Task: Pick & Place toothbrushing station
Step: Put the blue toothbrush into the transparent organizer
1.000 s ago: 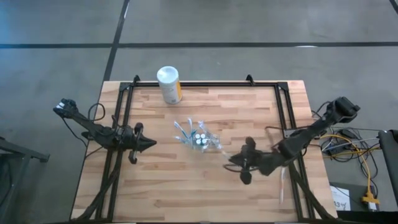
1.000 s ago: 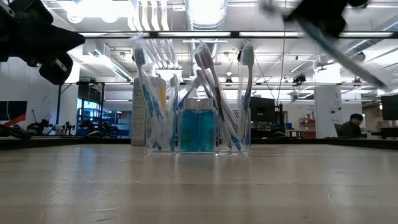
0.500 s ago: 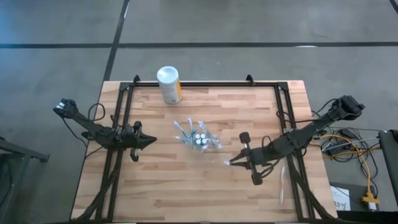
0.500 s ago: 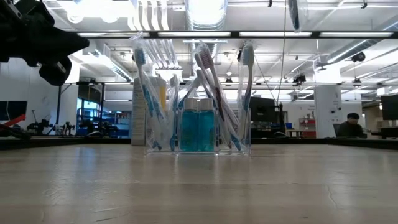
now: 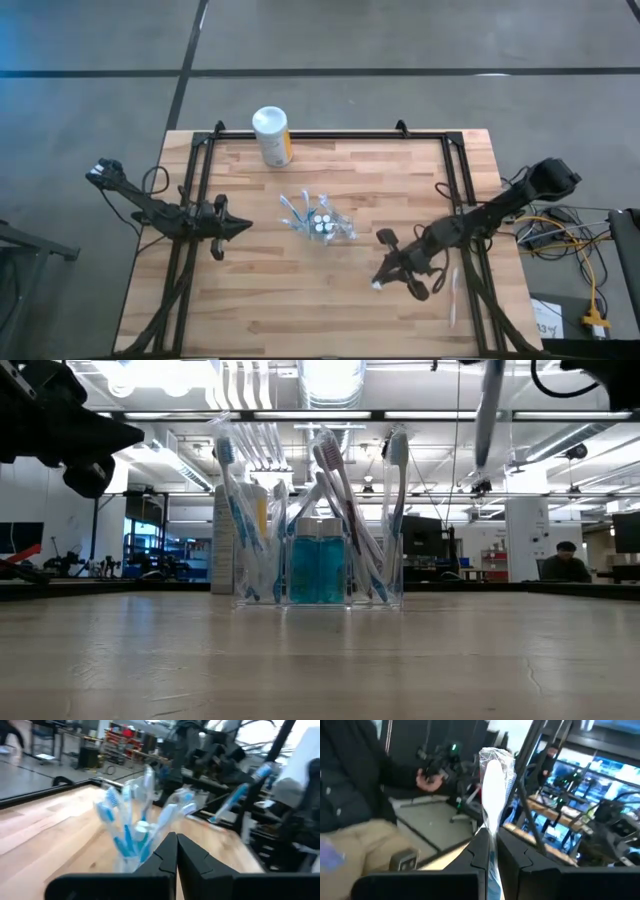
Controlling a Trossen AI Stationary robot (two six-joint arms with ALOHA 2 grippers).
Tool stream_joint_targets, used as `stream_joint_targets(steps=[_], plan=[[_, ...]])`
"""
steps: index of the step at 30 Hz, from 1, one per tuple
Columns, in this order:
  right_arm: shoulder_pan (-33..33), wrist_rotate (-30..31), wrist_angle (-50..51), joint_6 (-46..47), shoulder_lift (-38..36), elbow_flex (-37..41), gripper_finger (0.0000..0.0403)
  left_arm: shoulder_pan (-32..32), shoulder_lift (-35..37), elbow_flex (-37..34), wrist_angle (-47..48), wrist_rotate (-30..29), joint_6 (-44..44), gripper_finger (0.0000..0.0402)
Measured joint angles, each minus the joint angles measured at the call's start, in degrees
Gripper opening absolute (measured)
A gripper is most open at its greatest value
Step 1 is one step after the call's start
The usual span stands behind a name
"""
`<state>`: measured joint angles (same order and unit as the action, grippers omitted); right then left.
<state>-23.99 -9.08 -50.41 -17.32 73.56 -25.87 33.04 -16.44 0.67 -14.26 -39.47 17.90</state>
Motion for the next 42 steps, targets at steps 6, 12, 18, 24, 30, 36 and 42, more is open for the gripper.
stream_joint_targets(steps=[6, 12, 18, 24, 30, 36, 42], plan=[[1.64, 4.83, -6.78, 1.88, 5.99, -0.01, 0.0015, -0.02, -0.03, -0.01, -1.71, -5.83, 0.12, 0.0008], [4.03, 5.66, -14.32, 3.06, 12.17, 0.22, 0.0015, -0.02, -0.23, -0.01, -1.47, -5.81, 1.84, 0.0006], [6.99, 7.91, -21.76, 1.64, 18.40, 0.09, 0.0015, 0.02, -0.30, -0.03, -1.59, -5.47, 3.19, 0.0010], [12.18, 14.82, -30.16, 2.23, 24.01, -1.01, 0.0015, 0.02, -0.40, -0.03, -1.48, -5.39, 3.77, 0.0007], [16.61, 17.01, -31.80, 1.85, 25.83, -0.91, 0.0015, 0.02, -0.77, -0.04, -1.22, -5.36, 2.99, 0.0008], [18.45, 17.22, -32.23, 0.06, 25.27, -0.68, 0.0015, 0.02, -0.77, -0.05, -1.16, -5.37, 2.08, 0.0008], [18.64, 17.93, -31.65, -4.73, 21.97, -0.35, 0.0015, 0.02, -0.79, -0.05, -1.12, -5.25, 2.06, 0.0006]])
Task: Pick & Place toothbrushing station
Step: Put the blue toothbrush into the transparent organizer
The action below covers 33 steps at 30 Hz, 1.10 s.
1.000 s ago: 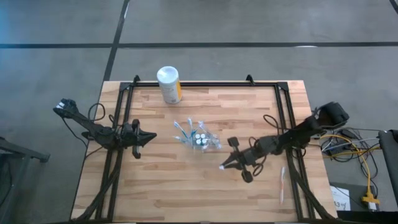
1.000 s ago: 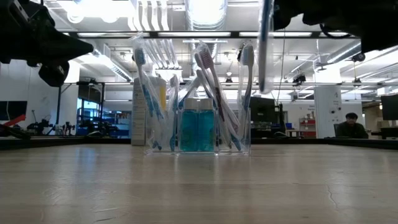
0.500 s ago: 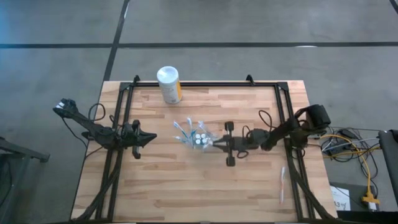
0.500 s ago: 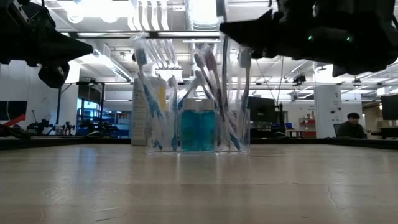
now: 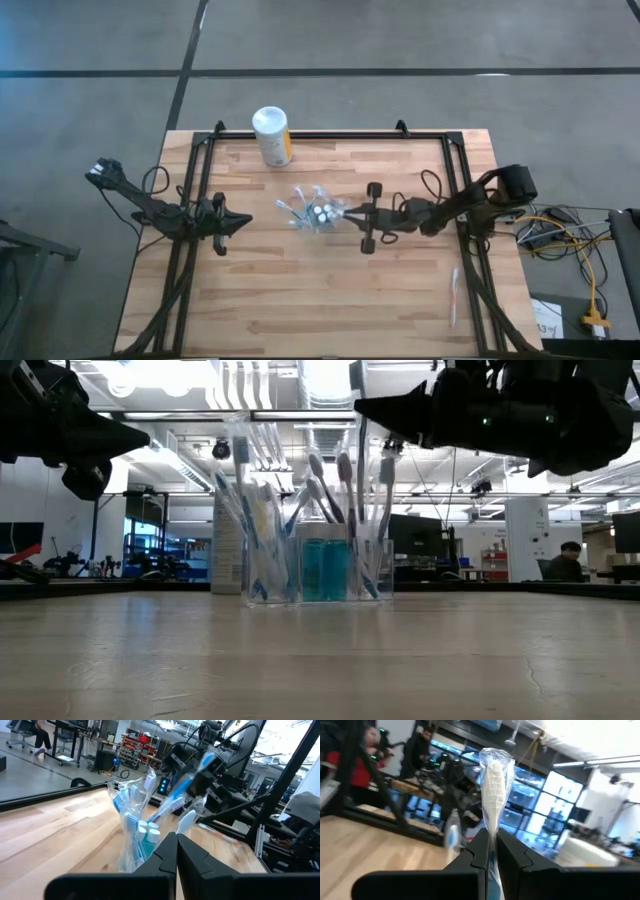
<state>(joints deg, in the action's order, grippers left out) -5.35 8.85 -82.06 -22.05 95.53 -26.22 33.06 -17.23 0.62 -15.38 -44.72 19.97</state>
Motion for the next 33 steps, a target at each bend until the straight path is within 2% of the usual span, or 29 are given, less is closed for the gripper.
stream_joint_targets(steps=[4, 12, 16, 26, 33], plan=[[1.96, 2.08, 4.81, -1.27, -1.86, 0.00, 0.0015, 0.00, -0.04, 0.00, 0.02, 0.16, -0.02, 0.0011], [6.61, 1.62, 6.18, 5.40, -0.28, -0.04, 0.0015, 0.00, -0.13, 0.00, -0.01, 0.23, 0.27, 0.0005], [6.93, 1.79, 6.29, 10.18, 0.26, -0.24, 0.0015, 0.00, -0.15, 0.00, 0.00, 0.23, 0.92, 0.0008], [7.42, 3.12, 8.30, 14.56, 0.21, -0.31, 0.0016, 0.00, -0.20, 0.00, -0.09, 0.23, 1.38, 0.0005], [7.52, 3.25, 9.14, 17.72, 0.21, -0.55, 0.0058, 0.00, -0.17, 0.00, -0.13, 0.25, 1.94, 0.0012]])
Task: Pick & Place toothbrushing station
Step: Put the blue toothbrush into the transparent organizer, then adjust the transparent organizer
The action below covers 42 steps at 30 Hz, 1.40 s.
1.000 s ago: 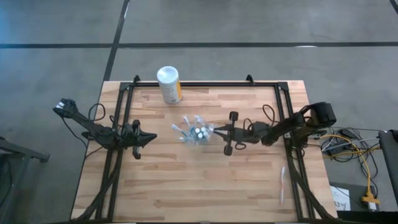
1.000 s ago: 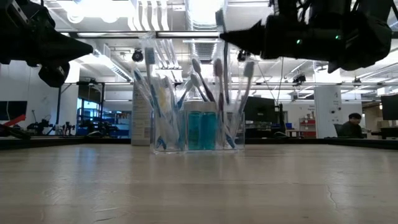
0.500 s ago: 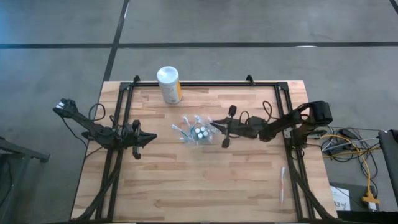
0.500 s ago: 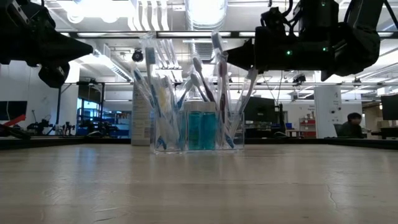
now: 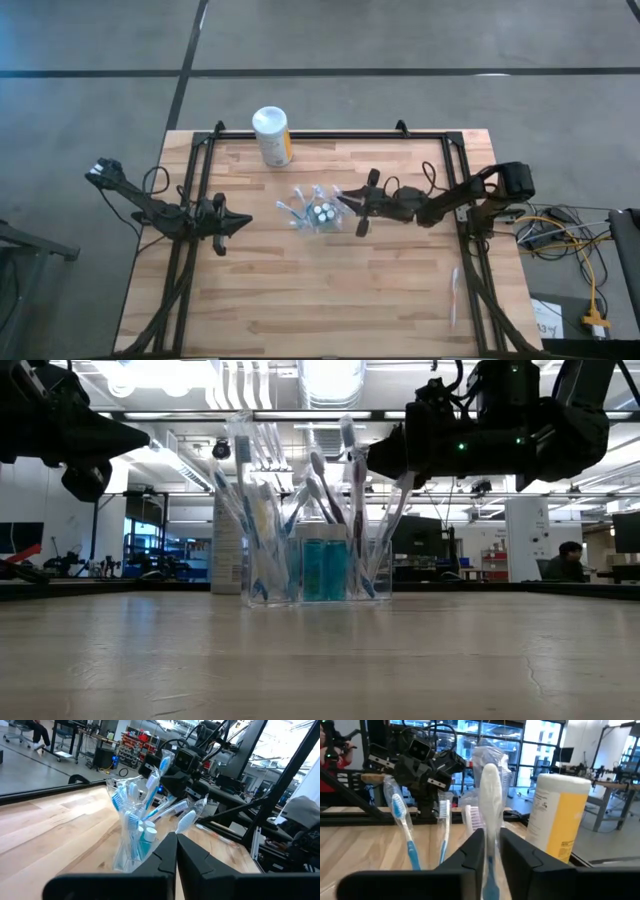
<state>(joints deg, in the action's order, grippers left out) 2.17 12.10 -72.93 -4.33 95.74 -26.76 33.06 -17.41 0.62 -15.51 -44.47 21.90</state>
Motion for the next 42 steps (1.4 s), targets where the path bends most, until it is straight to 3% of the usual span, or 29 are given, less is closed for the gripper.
stream_joint_targets(steps=[5, 9, 17, 23, 29, 32, 36, 42], plan=[[0.00, 0.54, 0.31, 1.03, -0.33, 0.02, 0.0115, 0.00, 0.00, 0.00, -0.09, 0.00, 0.58, 0.0006], [0.04, 4.52, 0.62, 0.04, -2.52, 0.07, 0.0156, 0.00, 0.00, 0.00, -0.11, 0.02, 0.78, 0.0006], [-0.02, 6.10, 12.76, -3.77, -15.80, 0.04, 0.0186, -0.02, 0.00, 0.00, -0.09, 3.40, 1.30, 0.0010], [0.00, 6.21, 38.87, -0.56, -31.26, -0.11, 0.0158, -0.03, -3.95, 0.00, -0.01, 6.19, 7.25, 0.0003], [0.02, 6.54, 56.56, 7.00, -38.79, 1.64, 0.0059, -0.04, -16.35, 0.23, -1.59, 5.74, 16.24, 0.0002], [0.02, 6.55, 57.82, 11.01, -38.31, 4.10, 0.0017, -0.04, -24.36, 2.07, -4.47, 4.04, 19.53, 0.0002], [-0.02, 9.90, 56.15, 17.75, -35.24, 7.60, 0.0012, -0.04, -35.97, 6.89, -5.93, 2.69, 22.05, 0.0001], [0.15, 13.51, 46.56, 26.50, -28.67, 13.14, 0.0008, -0.12, -50.38, 15.11, -5.74, -7.45, 27.99, 0.0001]])
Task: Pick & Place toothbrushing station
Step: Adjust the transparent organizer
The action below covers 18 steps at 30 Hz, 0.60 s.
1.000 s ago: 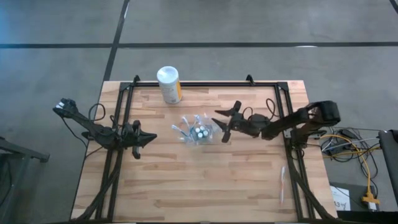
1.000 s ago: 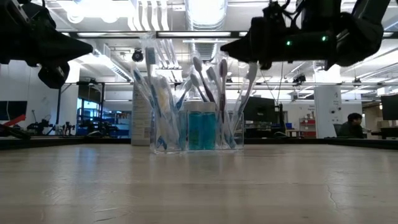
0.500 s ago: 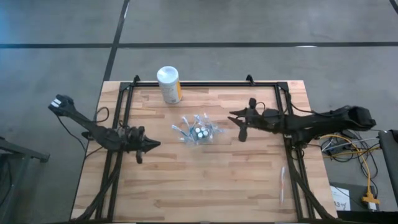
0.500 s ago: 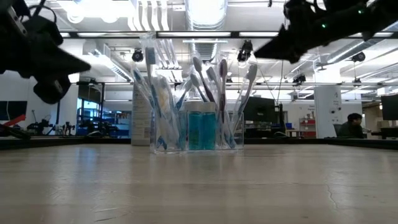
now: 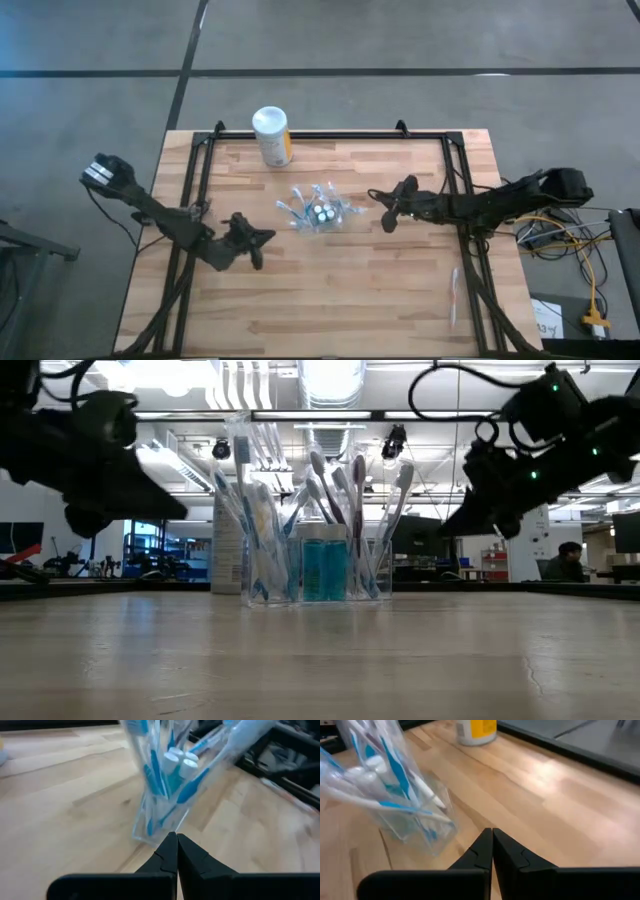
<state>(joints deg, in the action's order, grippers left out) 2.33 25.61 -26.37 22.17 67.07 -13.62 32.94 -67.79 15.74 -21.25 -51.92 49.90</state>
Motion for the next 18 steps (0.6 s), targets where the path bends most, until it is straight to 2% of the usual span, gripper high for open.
stream_joint_targets(steps=[8, 12, 18], plan=[[-0.02, -2.21, -14.93, -0.47, 13.94, 0.97, 0.0008, -2.00, -14.32, 7.88, 0.03, -4.34, 7.93, 0.0004], [0.23, -3.51, -16.07, -3.49, 21.20, -3.67, 0.0008, -2.81, -20.31, 10.82, 0.14, -7.18, 13.13, 0.0003], [1.36, -3.19, -15.99, -5.08, 29.80, -9.67, 0.0008, -5.19, -25.95, 14.52, 4.12, -6.99, 17.89, 0.0003]])
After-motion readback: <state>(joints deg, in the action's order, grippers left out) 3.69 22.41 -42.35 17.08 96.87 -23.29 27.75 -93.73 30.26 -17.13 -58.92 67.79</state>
